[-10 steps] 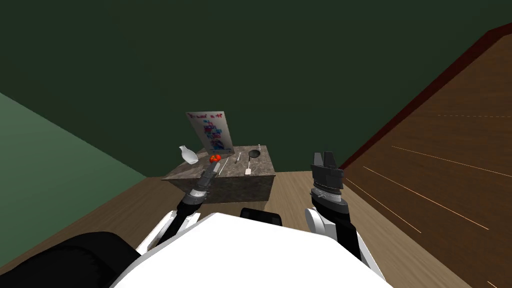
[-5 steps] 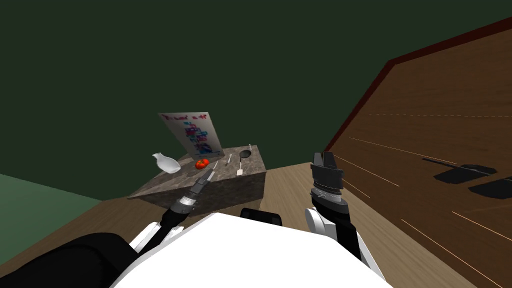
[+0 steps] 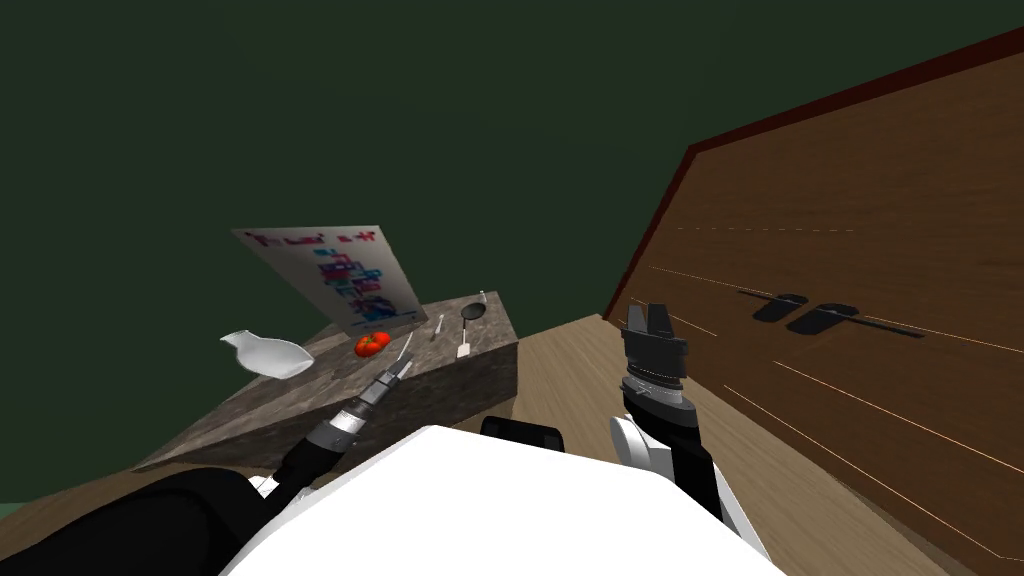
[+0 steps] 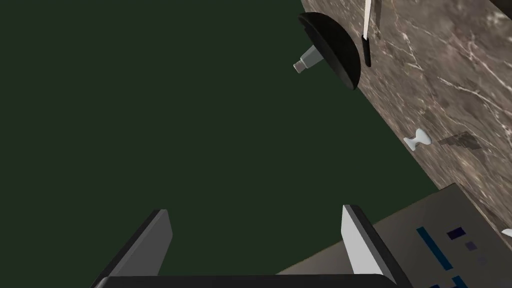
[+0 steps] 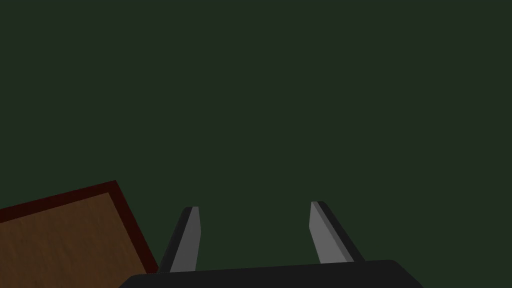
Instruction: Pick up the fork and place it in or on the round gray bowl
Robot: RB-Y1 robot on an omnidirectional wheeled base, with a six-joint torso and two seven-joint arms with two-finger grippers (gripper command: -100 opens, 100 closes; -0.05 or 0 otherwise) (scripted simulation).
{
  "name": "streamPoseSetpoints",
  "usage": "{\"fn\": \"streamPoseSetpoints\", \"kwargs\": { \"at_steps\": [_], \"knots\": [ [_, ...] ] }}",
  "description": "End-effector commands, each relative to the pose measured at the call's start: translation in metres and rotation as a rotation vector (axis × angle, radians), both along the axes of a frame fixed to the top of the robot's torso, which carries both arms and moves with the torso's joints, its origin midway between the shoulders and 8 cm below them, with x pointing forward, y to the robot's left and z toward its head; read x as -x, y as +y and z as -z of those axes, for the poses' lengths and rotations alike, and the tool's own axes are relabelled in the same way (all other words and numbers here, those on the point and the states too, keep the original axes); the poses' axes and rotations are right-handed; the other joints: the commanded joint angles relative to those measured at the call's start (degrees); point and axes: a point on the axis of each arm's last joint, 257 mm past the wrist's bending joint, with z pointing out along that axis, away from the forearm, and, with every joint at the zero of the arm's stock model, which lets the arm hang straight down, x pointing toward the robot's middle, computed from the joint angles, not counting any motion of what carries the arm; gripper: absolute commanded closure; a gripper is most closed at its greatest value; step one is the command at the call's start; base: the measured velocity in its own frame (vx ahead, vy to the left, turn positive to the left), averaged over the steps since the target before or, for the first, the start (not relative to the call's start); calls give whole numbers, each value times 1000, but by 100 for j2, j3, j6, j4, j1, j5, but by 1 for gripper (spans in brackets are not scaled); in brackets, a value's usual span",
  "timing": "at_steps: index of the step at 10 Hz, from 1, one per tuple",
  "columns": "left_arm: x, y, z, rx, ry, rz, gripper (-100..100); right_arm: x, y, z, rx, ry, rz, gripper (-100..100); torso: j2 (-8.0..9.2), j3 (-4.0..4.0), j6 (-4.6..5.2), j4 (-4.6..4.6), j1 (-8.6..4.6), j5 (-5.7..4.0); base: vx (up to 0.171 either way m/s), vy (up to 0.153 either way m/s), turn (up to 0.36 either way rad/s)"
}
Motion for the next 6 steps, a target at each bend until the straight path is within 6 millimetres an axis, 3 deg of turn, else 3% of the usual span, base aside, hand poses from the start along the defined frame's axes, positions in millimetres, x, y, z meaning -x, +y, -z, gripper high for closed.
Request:
{"fn": "streamPoseSetpoints", "kwargs": {
  "at_steps": [1, 2, 3, 4, 5, 6],
  "knots": [
    [11, 21, 18, -21, 78, -35, -100, 0, 0, 0, 0, 0, 0, 0, 0, 0, 0, 0, 0, 0, 0, -4, -358],
    [23, 40, 33, -39, 142, -65, -100, 0, 0, 0, 0, 0, 0, 0, -1, -1, 3, 0, 1, 0, 3, 3, -430],
    [23, 40, 33, -39, 142, -65, -100, 0, 0, 0, 0, 0, 0, 0, -3, -2, 3, -1, 3, 0, 4, 11, -203],
    [36, 60, 46, -58, 206, -96, -100, 0, 0, 0, 0, 0, 0, 0, -3, -2, -3, -1, 5, 1, 6, 7, -347],
    [36, 60, 46, -58, 206, -97, -100, 0, 0, 0, 0, 0, 0, 0, -3, -2, 2, -1, 5, 1, 4, 12, -199],
    [50, 81, 59, -78, 268, -130, -100, 0, 0, 0, 0, 0, 0, 0, -4, -2, -3, -1, 6, 2, 8, 9, -347]
  ]
}}
